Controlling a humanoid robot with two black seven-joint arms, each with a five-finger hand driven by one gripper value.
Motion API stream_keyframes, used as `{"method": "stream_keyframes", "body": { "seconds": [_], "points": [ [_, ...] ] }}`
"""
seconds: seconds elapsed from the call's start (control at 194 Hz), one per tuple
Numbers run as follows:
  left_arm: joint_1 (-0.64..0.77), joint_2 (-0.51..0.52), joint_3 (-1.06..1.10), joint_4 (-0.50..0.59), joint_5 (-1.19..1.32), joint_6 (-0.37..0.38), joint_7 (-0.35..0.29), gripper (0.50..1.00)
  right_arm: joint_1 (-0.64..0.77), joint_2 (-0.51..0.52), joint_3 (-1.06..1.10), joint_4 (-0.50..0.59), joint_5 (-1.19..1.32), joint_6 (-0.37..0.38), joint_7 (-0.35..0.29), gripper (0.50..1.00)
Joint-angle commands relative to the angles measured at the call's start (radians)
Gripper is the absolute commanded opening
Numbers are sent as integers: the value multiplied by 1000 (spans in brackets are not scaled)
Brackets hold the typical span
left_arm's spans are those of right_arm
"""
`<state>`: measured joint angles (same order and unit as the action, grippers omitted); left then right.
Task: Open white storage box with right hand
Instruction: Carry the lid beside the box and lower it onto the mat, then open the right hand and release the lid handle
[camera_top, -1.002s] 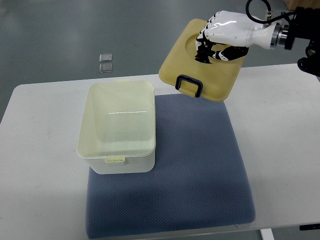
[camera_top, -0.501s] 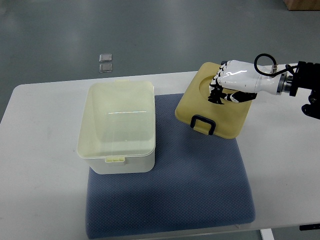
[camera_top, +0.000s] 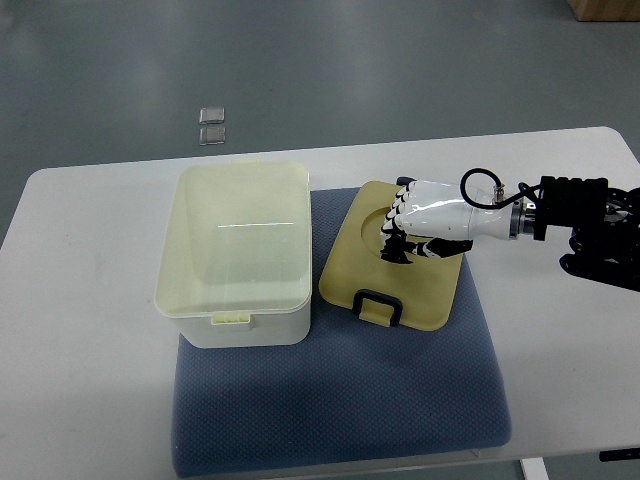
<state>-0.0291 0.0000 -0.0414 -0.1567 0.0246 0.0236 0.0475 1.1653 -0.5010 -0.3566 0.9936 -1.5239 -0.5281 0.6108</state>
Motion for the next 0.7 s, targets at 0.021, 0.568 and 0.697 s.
{"method": "stream_keyframes", "body": {
  "seconds": [0.021,0.568,0.697],
  "points": [
    [0,0,0,0,0,1,0,1000,-7,-1,-1,0,2,0,0,817],
    [0,0,0,0,0,-1,0,1000,155,-94,70,0,22,63,0,876],
    [0,0,0,0,0,-1,0,1000,117,-97,271,8,85,138,0,874]
  ]
}}
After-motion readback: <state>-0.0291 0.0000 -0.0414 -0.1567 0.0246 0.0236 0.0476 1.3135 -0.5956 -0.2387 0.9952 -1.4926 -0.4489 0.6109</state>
